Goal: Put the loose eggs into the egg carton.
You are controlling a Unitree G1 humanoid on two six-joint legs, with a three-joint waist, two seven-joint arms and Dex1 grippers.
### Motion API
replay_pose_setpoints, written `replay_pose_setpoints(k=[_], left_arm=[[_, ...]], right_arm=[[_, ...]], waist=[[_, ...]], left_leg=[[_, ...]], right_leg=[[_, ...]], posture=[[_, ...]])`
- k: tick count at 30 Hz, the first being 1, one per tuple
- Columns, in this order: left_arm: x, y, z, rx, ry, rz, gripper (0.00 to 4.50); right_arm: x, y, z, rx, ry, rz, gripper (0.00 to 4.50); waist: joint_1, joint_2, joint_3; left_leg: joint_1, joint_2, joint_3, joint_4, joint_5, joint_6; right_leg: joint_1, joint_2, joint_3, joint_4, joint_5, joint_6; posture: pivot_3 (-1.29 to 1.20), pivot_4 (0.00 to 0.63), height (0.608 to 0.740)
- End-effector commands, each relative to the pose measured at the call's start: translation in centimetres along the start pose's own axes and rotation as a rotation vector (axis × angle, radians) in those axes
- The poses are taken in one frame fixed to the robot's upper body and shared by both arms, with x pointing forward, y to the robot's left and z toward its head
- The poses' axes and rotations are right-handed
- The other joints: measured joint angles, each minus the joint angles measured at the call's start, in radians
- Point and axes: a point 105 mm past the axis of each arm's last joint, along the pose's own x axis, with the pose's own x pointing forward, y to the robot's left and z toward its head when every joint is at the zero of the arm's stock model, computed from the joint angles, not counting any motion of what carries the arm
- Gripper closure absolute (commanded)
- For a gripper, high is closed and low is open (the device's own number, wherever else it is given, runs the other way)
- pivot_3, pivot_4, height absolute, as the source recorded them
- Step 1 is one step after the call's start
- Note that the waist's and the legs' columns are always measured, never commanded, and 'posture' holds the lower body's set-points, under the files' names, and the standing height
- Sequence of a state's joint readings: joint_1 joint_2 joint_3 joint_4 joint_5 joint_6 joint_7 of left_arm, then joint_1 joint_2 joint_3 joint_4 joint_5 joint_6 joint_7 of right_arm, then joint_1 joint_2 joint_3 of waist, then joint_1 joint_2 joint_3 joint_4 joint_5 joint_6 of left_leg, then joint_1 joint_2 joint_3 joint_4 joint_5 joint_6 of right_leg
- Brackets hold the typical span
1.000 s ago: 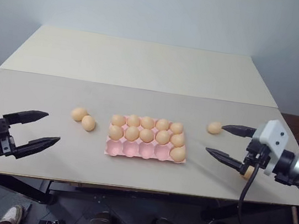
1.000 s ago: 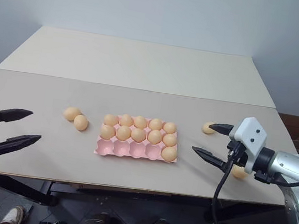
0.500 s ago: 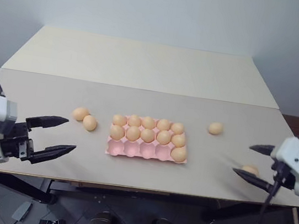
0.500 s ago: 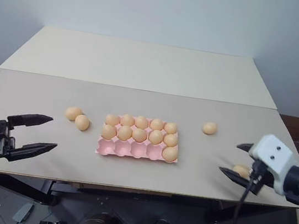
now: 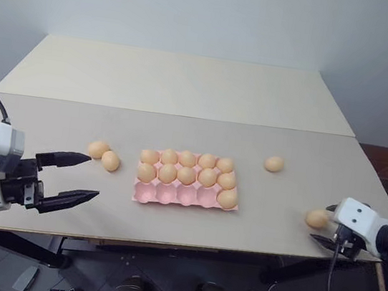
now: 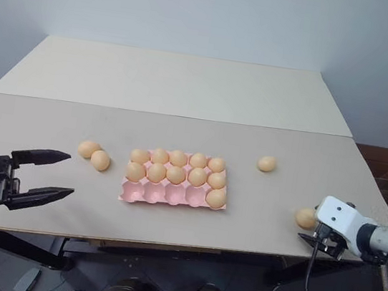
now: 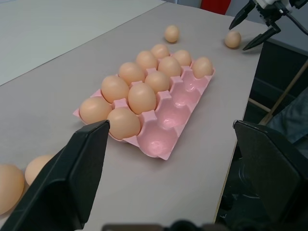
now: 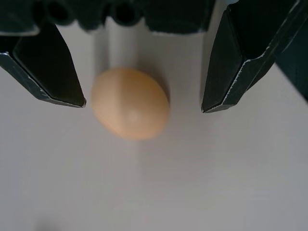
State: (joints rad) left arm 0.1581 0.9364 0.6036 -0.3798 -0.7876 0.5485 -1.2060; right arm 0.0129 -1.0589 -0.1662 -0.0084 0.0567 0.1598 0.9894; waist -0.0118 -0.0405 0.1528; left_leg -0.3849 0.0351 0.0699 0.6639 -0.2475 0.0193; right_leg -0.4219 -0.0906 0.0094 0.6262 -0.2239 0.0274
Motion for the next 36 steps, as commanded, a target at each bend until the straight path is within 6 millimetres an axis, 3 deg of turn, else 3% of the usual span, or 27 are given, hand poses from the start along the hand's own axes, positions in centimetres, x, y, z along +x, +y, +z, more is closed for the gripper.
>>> replay_pose_setpoints(k=[1,7,10,15,20,23,30,31,36], left_arm=[[0.0,-0.2,0.6,0.024,-0.004,-0.017,0.00],[-0.1,-0.1,0.7,0.032,0.001,-0.011,0.00],[-0.3,-0.2,0.7,0.033,0.002,-0.005,0.00],[-0.3,-0.3,0.6,0.032,0.000,-0.002,0.00],[-0.2,-0.1,0.6,0.034,-0.003,-0.007,0.00],[-0.1,0.1,0.8,0.043,-0.003,-0.010,0.00],[-0.2,-0.1,0.6,0.038,0.000,-0.018,0.00],[-0.2,-0.2,0.6,0.037,0.001,-0.018,0.00],[-0.3,-0.5,0.5,0.032,0.003,-0.012,0.00]], right_arm=[[-0.1,-0.7,0.6,-0.001,-0.016,-0.018,0.38],[0.3,-0.8,0.5,0.025,-0.003,-0.018,2.41],[-0.3,-1.3,1.6,0.025,-0.032,-0.060,3.34],[-1.3,-0.9,6.7,0.019,-0.209,-0.074,3.34],[-1.7,-2.1,6.9,0.056,-0.226,-0.162,3.34],[-3.1,-1.8,6.0,0.067,-0.204,-0.113,2.73],[-4.0,-2.0,2.1,-0.009,-0.031,-0.068,0.22],[-3.9,-2.2,1.5,-0.012,-0.007,-0.072,0.04],[-2.9,-2.0,-0.7,0.020,0.039,-0.053,0.04]], waist=[[0.000,0.000,0.000],[0.001,0.000,0.000],[0.001,0.000,0.000],[0.000,0.001,0.000],[0.003,0.001,0.000],[0.013,0.001,0.000],[0.017,0.000,0.000],[0.016,0.000,0.000],[0.007,0.001,0.000]], left_leg=[[0.000,0.000,0.000,0.000,0.000,0.000],[0.000,0.000,0.000,0.000,0.000,0.000],[0.000,0.000,0.000,0.000,0.000,0.000],[0.000,0.000,-0.001,0.000,0.000,0.000],[0.000,0.000,0.000,0.000,0.000,0.000],[-0.001,-0.001,0.000,0.000,0.000,0.000],[0.000,-0.001,0.000,0.000,0.000,0.000],[0.000,0.000,0.001,0.000,0.000,0.000],[0.001,0.000,0.001,0.000,0.000,0.000]], right_leg=[[0.000,0.000,0.000,0.000,0.000,0.000],[0.000,0.000,0.000,0.000,0.000,0.000],[0.000,0.000,0.000,0.000,0.000,0.000],[0.000,0.000,-0.001,0.000,0.003,0.003],[0.000,0.000,0.000,0.000,0.002,0.004],[0.000,-0.001,-0.001,-0.001,0.003,0.003],[0.000,-0.001,0.000,-0.001,0.000,-0.002],[0.000,-0.001,0.000,-0.001,-0.001,-0.002],[0.000,0.000,0.000,0.000,-0.004,0.003]], posture=[[0.00,0.150,0.740],[0.00,0.150,0.740],[0.00,0.150,0.740],[0.00,0.150,0.740],[0.00,0.150,0.740],[0.00,0.150,0.740],[0.00,0.150,0.740],[0.00,0.150,0.740],[0.00,0.150,0.740]])
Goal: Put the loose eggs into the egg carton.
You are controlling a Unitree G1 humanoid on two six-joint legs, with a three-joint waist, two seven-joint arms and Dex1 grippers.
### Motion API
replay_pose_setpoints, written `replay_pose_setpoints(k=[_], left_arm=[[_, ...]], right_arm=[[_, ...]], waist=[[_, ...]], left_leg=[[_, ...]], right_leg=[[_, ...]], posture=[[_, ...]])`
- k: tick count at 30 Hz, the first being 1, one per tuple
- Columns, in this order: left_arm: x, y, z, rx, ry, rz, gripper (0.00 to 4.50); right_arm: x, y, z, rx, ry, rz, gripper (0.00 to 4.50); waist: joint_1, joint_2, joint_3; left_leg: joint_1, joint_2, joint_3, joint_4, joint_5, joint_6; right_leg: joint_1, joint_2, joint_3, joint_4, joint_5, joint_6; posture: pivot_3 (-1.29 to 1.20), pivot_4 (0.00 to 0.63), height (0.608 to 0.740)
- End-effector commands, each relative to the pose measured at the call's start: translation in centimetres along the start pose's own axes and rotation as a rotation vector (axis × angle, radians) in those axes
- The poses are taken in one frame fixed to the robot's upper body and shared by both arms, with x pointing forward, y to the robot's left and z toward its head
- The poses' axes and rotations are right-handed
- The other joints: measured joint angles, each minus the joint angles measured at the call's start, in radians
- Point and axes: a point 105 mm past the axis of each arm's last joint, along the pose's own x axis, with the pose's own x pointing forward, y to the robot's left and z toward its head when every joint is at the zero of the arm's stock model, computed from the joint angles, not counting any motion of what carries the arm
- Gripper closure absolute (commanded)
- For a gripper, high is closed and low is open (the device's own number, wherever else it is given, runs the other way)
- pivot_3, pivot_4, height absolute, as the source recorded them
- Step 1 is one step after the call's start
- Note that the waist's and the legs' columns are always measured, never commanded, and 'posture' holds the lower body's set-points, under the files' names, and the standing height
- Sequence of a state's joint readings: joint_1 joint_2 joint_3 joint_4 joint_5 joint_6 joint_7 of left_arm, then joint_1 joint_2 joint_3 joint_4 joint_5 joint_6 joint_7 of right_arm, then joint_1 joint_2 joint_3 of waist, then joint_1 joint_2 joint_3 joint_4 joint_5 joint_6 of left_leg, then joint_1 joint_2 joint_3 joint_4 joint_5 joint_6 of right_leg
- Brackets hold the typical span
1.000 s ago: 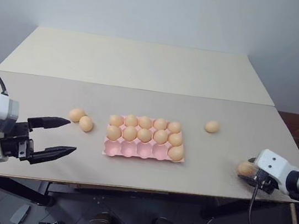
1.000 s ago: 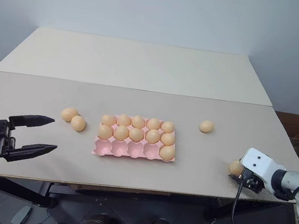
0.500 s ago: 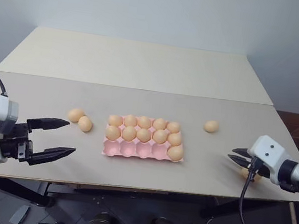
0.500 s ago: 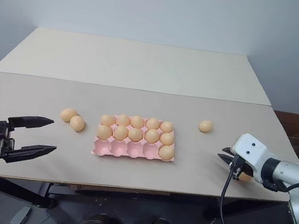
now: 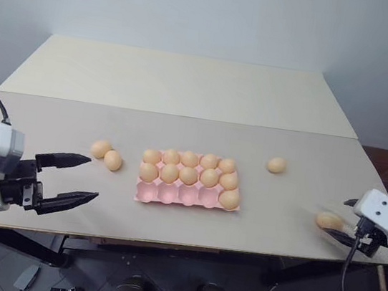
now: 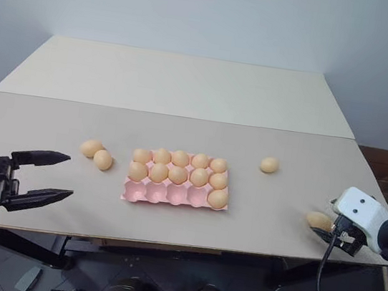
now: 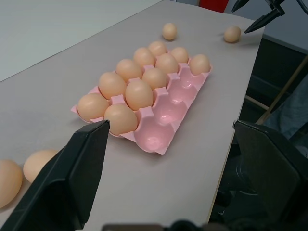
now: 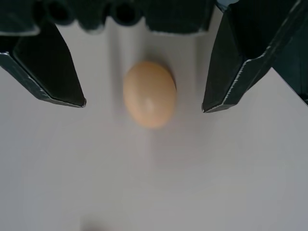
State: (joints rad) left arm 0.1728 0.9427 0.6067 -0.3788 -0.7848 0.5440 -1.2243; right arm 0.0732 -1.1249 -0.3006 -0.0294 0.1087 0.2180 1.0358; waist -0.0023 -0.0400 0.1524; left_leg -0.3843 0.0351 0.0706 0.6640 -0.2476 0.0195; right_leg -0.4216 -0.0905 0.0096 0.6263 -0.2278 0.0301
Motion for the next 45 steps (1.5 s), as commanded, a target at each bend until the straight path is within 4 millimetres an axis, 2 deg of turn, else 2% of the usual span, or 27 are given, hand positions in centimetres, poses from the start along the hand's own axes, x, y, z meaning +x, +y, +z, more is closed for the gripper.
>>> replay_pose_setpoints(k=[1,9,12,16,18,22,25,27,28,30,34,36,38,45], left_arm=[[-0.2,-0.4,0.7,0.034,-0.009,0.003,0.00],[-0.3,-0.1,0.8,0.040,-0.003,0.016,0.00],[-0.3,0.0,1.0,0.044,-0.002,0.021,0.00],[-0.3,0.0,1.0,0.047,-0.002,0.027,0.00],[-0.3,0.0,1.0,0.048,-0.001,0.030,0.00],[-0.4,-0.1,1.0,0.049,0.002,0.030,0.00],[-0.5,0.0,1.2,0.053,0.003,0.031,0.00],[-0.6,0.0,1.3,0.054,0.000,0.033,0.00],[-0.7,0.0,1.4,0.053,-0.003,0.037,0.00],[-0.7,0.1,1.4,0.050,-0.006,0.039,0.00],[-0.5,0.2,1.3,0.047,-0.007,0.035,0.00],[-0.4,0.4,1.3,0.052,-0.004,0.036,0.00],[-0.3,0.5,1.4,0.060,-0.004,0.034,0.00],[-0.4,0.5,1.2,0.059,-0.003,0.038,0.00]], right_arm=[[0.5,-0.4,-0.6,-0.020,0.011,-0.013,0.04],[2.8,-0.7,-1.2,0.042,0.000,-0.024,0.04],[3.1,-0.8,-0.8,0.063,-0.017,-0.021,0.62],[2.9,-0.6,-0.5,0.087,-0.027,-0.010,2.05],[2.7,-0.6,0.0,0.092,-0.038,-0.010,2.58],[1.8,-0.2,3.2,0.025,-0.100,-0.011,2.67],[1.2,0.6,8.0,-0.039,-0.238,0.001,2.67],[1.0,2.1,12.1,-0.053,-0.379,0.044,2.67],[1.3,3.3,14.6,-0.068,-0.464,0.070,2.67],[2.1,5.0,18.0,-0.081,-0.567,0.105,2.67],[4.7,7.3,22.7,-0.076,-0.648,0.164,2.67],[5.7,8.1,23.8,-0.083,-0.636,0.185,2.67],[6.7,8.6,24.0,-0.086,-0.602,0.191,2.67],[7.6,10.7,23.3,-0.109,-0.536,0.249,2.67]], waist=[[-0.003,0.000,0.000],[-0.010,0.000,0.000],[-0.010,0.000,0.000],[-0.009,0.000,0.000],[-0.009,0.000,0.000],[-0.010,0.001,0.000],[-0.014,0.001,0.000],[-0.015,0.001,0.000],[-0.015,0.001,0.000],[-0.017,0.000,0.000],[-0.009,0.000,0.000],[-0.003,0.000,0.000],[0.002,0.000,0.000],[0.000,0.000,0.000]], left_leg=[[0.000,0.000,0.000,0.000,0.000,0.000],[0.000,0.000,0.000,0.000,0.000,0.000],[0.000,0.000,0.000,0.000,0.000,0.000],[-0.001,0.000,0.000,0.000,0.000,0.000],[-0.001,0.000,0.000,0.000,0.000,0.000],[-0.001,0.000,0.000,0.000,0.000,0.000],[0.000,0.001,-0.001,0.000,0.000,0.000],[0.000,0.001,-0.002,0.000,0.000,0.000],[0.000,0.002,-0.003,0.000,0.000,0.000],[0.000,0.003,-0.004,0.000,0.000,0.000],[-0.001,0.004,-0.005,0.000,0.000,0.000],[-0.002,0.002,-0.003,0.000,0.000,0.000],[-0.004,0.000,-0.003,0.000,0.000,0.000],[-0.004,0.000,-0.003,0.000,0.000,0.000]], right_leg=[[0.000,0.000,0.000,0.000,0.001,0.000],[0.000,0.000,0.000,0.000,0.003,-0.002],[0.000,0.000,0.000,0.000,0.005,-0.003],[0.000,0.000,0.000,0.000,0.007,0.000],[0.000,0.000,0.000,0.000,0.007,0.000],[-0.001,0.000,0.000,0.000,0.007,0.001],[-0.001,0.000,0.000,0.000,0.007,0.001],[-0.001,0.001,0.001,0.000,0.007,0.001],[-0.001,0.001,0.000,0.000,0.007,0.001],[-0.001,0.003,0.001,0.000,0.007,0.001],[-0.002,0.003,0.000,0.000,0.008,-0.002],[-0.003,0.001,-0.002,0.000,0.008,-0.002],[-0.003,0.000,-0.003,0.000,0.008,-0.002],[-0.003,-0.001,-0.003,0.000,0.008,-0.002]], posture=[[0.00,0.150,0.740],[0.00,0.150,0.740],[0.00,0.150,0.740],[0.00,0.150,0.740],[0.00,0.150,0.740],[0.00,0.150,0.740],[0.00,0.150,0.740],[0.00,0.150,0.740],[0.00,0.150,0.740],[0.00,0.150,0.740],[0.00,0.150,0.740],[0.00,0.150,0.740],[0.00,0.150,0.740],[0.00,0.150,0.740]])
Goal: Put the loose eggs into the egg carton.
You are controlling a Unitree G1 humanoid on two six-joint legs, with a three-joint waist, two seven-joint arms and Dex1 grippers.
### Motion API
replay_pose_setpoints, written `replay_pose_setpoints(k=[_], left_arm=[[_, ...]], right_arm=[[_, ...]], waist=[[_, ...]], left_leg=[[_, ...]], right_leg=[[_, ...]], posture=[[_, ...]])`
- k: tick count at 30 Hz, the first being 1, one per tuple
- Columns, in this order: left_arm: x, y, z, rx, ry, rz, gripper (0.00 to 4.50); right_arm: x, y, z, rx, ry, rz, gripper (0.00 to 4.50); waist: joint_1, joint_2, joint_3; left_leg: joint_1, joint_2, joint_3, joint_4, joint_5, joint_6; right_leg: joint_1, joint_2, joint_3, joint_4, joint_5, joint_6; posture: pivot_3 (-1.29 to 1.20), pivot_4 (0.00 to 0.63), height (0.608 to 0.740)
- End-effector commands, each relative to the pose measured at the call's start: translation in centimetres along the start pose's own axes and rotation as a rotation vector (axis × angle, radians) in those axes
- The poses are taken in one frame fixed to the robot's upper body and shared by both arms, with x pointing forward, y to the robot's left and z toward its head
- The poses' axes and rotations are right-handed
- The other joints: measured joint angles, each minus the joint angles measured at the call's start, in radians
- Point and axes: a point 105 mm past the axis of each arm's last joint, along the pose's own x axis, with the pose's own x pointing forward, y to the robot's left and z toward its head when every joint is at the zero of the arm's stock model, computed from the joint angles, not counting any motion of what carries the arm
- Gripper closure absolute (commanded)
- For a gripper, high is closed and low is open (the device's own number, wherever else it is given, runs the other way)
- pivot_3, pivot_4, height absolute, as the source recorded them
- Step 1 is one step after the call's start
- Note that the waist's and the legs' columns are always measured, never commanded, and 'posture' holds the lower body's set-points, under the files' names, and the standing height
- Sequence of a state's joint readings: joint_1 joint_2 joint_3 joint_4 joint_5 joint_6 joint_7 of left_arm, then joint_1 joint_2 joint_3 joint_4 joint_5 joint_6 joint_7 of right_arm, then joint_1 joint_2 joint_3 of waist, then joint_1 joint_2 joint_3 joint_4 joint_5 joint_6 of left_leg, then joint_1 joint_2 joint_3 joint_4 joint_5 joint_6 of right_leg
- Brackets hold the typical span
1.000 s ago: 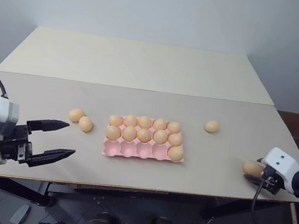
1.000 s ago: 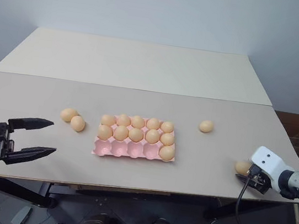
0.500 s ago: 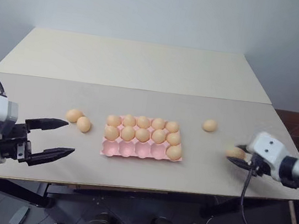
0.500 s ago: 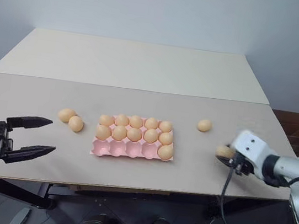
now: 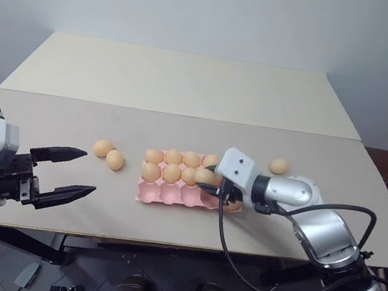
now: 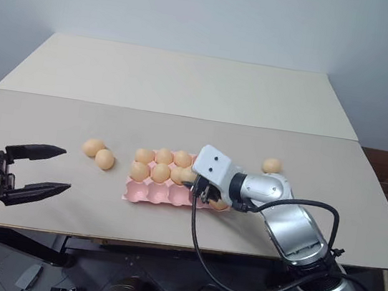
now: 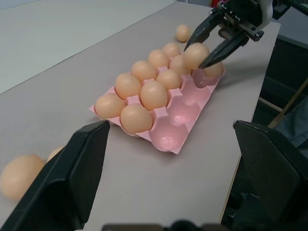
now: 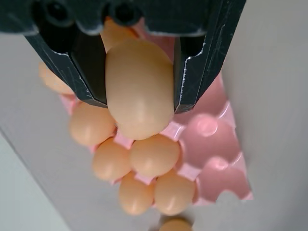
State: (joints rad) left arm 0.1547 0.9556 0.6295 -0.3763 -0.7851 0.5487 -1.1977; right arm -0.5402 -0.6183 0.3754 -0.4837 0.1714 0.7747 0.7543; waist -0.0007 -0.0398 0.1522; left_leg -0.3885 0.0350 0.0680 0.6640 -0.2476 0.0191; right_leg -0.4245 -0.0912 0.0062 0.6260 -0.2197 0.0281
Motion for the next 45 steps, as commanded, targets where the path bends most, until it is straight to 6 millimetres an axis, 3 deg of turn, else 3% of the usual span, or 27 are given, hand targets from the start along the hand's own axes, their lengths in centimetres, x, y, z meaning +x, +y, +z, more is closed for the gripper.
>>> replay_pose_setpoints(k=[1,5,9,13,17,22,29,33,38,45], left_arm=[[0.0,-0.1,0.4,0.029,0.000,-0.004,0.00],[-0.1,-0.1,0.5,0.032,-0.001,-0.003,0.00],[-0.2,-0.2,0.6,0.035,0.000,-0.004,0.00],[-0.3,-0.2,0.6,0.039,0.002,-0.004,0.00],[-0.1,0.0,0.6,0.042,0.000,-0.002,0.00],[-0.5,0.5,0.6,0.049,-0.002,0.024,0.00],[-0.6,0.8,0.3,0.052,-0.017,0.052,0.00],[-0.6,0.9,-0.1,0.046,-0.020,0.065,0.00],[-0.7,1.0,-0.4,0.033,-0.020,0.078,0.00],[-0.9,1.0,-0.3,0.033,-0.018,0.085,0.00]], right_arm=[[-0.3,0.3,0.1,-0.027,0.015,-0.012,2.67],[-0.4,0.6,-0.4,-0.019,0.033,-0.010,2.67],[-0.6,0.5,-0.9,-0.007,0.051,-0.018,1.43],[-0.9,0.0,-0.1,-0.002,0.019,-0.032,0.02],[-2.3,-0.9,1.1,0.007,-0.041,-0.055,0.02],[-7.5,-3.4,0.9,0.029,-0.084,-0.135,0.02],[-14.9,-7.4,-2.4,0.157,-0.014,-0.357,0.02],[-17.9,-7.7,-5.4,0.234,0.082,-0.442,0.02],[-19.8,-6.4,-9.1,0.318,0.147,-0.496,0.02],[-19.0,-5.8,-9.6,0.348,0.136,-0.501,0.02]], waist=[[-0.002,0.000,0.000],[-0.006,0.000,0.000],[-0.010,0.000,0.000],[-0.011,0.000,0.000],[-0.011,0.000,0.000],[0.001,0.000,0.000],[0.003,0.000,0.000],[0.003,0.000,0.000],[0.002,0.000,0.000],[-0.007,0.000,0.000]], left_leg=[[0.000,0.001,0.000,0.000,0.000,0.000],[0.001,0.001,0.000,0.000,0.000,0.000],[0.001,0.001,0.000,0.000,0.000,0.000],[0.001,0.001,0.000,0.000,0.000,0.000],[0.001,0.001,-0.001,0.000,0.000,0.000],[0.000,0.001,-0.001,0.000,0.000,0.000],[0.001,0.001,0.000,0.000,0.000,0.000],[0.001,0.001,0.000,0.000,0.000,0.000],[0.001,0.001,0.000,0.000,0.000,0.000],[0.002,0.001,0.000,0.000,0.000,0.000]], right_leg=[[0.000,0.001,0.000,0.001,0.000,0.000],[0.000,0.001,0.000,0.001,-0.001,-0.001],[0.000,0.001,0.000,0.001,-0.001,-0.001],[0.000,0.001,0.000,0.001,-0.001,-0.001],[0.000,0.001,0.000,0.001,-0.001,-0.001],[0.001,0.000,-0.001,-0.001,-0.001,-0.001],[0.001,0.001,-0.001,-0.001,-0.001,-0.001],[0.001,0.001,-0.001,-0.001,-0.001,-0.001],[0.002,0.001,0.000,-0.001,-0.001,0.000],[0.002,0.001,0.002,0.000,-0.001,0.000]], posture=[[0.00,0.150,0.740],[0.00,0.150,0.740],[0.00,0.150,0.740],[0.00,0.150,0.740],[0.00,0.150,0.740],[0.00,0.150,0.740],[0.00,0.150,0.740],[0.00,0.150,0.740],[0.00,0.150,0.740],[0.00,0.150,0.740]])
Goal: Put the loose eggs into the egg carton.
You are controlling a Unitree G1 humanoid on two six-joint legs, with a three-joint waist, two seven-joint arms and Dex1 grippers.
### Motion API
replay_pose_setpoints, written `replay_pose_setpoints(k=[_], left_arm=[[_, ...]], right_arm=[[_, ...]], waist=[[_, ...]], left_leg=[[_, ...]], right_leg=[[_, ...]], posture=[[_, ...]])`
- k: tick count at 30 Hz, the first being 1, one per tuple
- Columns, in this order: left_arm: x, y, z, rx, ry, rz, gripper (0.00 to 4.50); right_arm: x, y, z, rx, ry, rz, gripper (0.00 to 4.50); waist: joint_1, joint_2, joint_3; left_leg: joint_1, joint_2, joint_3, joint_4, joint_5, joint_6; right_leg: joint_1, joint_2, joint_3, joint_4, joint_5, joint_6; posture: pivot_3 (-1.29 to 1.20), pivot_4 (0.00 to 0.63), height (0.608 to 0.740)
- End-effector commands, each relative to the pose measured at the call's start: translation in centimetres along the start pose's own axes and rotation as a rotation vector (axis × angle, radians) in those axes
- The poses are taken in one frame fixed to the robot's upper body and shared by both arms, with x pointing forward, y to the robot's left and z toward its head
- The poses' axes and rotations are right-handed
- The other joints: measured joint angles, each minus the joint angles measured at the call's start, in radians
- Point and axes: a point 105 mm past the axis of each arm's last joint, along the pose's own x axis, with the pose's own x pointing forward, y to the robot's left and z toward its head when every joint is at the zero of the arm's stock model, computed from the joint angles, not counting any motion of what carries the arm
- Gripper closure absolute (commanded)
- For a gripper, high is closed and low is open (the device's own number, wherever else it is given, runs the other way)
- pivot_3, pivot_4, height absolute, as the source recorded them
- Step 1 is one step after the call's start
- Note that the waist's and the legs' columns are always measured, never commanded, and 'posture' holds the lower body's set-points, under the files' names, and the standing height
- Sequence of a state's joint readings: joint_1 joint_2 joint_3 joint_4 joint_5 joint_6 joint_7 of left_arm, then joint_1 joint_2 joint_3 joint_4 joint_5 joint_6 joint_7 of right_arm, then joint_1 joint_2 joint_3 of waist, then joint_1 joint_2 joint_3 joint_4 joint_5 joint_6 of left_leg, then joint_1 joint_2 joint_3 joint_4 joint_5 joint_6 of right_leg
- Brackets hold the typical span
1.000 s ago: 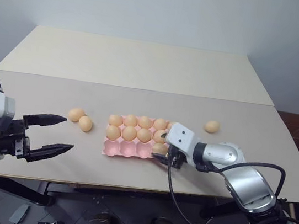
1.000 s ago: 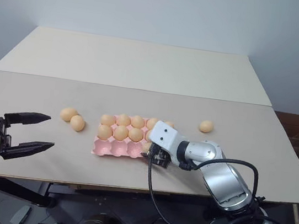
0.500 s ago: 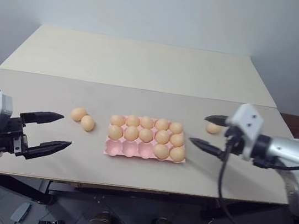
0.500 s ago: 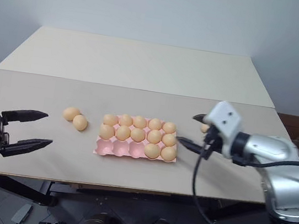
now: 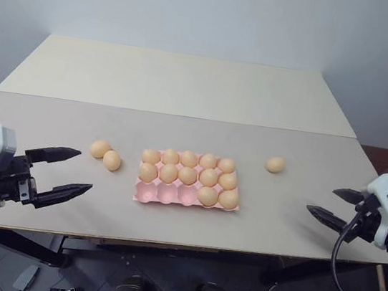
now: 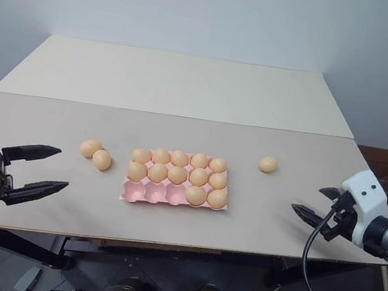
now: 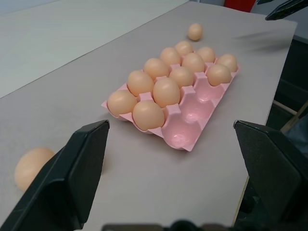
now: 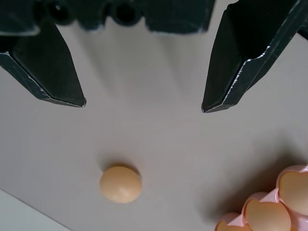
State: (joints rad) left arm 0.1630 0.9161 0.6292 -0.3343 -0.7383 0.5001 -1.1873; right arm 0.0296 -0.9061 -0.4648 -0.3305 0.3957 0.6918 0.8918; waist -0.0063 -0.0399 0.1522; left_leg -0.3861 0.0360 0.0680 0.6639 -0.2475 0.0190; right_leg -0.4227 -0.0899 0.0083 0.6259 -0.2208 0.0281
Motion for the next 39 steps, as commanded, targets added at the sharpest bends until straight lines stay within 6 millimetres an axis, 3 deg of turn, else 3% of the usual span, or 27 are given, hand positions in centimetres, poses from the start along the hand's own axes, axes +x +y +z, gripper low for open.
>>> replay_pose_setpoints(k=[1,4,11,21,24,29,32,35,39], left_arm=[[-0.4,0.2,0.8,0.036,-0.010,0.020,0.00],[-0.4,0.2,0.9,0.038,-0.012,0.017,0.00],[-0.2,0.2,1.1,0.043,-0.011,0.011,0.00],[-0.6,0.0,1.1,0.045,-0.005,0.026,0.00],[-0.7,0.0,1.1,0.048,-0.004,0.031,0.00],[-1.0,-0.2,1.2,0.054,-0.002,0.035,0.00],[-1.0,-0.2,1.2,0.056,0.000,0.035,0.00],[-1.0,-0.2,1.3,0.057,0.001,0.033,0.00],[-1.0,-0.1,1.3,0.056,0.005,0.026,0.00]], right_arm=[[0.0,-0.4,2.0,-0.054,-0.064,-0.031,0.02],[1.9,-0.7,2.4,-0.052,-0.061,-0.048,0.02],[10.0,-2.8,2.3,0.001,0.019,-0.182,0.02],[15.2,-3.0,2.7,0.058,0.044,-0.207,0.02],[15.6,-3.1,2.4,0.068,0.057,-0.208,0.39],[15.3,-3.1,3.4,0.082,-0.002,-0.215,1.84],[14.7,-2.5,4.6,0.057,-0.046,-0.195,1.96],[13.5,-0.6,6.3,0.013,-0.104,-0.137,1.96],[11.5,5.3,8.9,-0.054,-0.188,0.050,1.96]], waist=[[-0.003,0.000,0.000],[-0.008,0.000,0.000],[-0.014,0.000,0.000],[-0.009,0.001,0.000],[-0.008,0.001,0.001],[-0.012,0.001,0.001],[-0.012,0.001,0.001],[-0.012,0.001,0.001],[-0.009,0.001,0.001]], left_leg=[[0.000,0.000,0.000,0.000,0.000,0.000],[0.000,0.000,0.000,0.000,0.000,0.000],[0.000,0.000,0.002,0.000,0.000,0.000],[-0.003,-0.001,0.002,0.000,0.000,0.001],[-0.002,-0.001,0.001,0.000,0.000,0.000],[-0.003,-0.001,0.001,0.000,0.000,0.000],[-0.002,-0.001,0.001,0.000,0.000,0.000],[-0.002,0.000,0.001,0.000,0.000,0.000],[-0.003,0.000,-0.001,0.000,0.000,0.000]], right_leg=[[0.000,0.000,0.000,0.000,0.000,0.000],[0.000,0.000,0.000,0.000,0.000,0.000],[-0.001,0.001,0.001,0.000,-0.002,-0.005],[-0.002,-0.001,0.000,-0.001,0.002,0.001],[-0.002,-0.001,0.000,0.000,0.002,0.001],[-0.002,-0.001,0.000,-0.001,0.002,0.001],[-0.002,-0.001,0.000,0.000,0.002,0.001],[-0.002,0.000,0.000,0.000,0.002,0.001],[-0.003,-0.001,0.000,0.000,0.002,0.001]], posture=[[0.00,0.150,0.740],[0.00,0.150,0.740],[0.00,0.150,0.740],[0.00,0.150,0.740],[0.00,0.150,0.740],[0.00,0.150,0.740],[0.00,0.150,0.740],[0.00,0.150,0.740],[0.00,0.150,0.740]])
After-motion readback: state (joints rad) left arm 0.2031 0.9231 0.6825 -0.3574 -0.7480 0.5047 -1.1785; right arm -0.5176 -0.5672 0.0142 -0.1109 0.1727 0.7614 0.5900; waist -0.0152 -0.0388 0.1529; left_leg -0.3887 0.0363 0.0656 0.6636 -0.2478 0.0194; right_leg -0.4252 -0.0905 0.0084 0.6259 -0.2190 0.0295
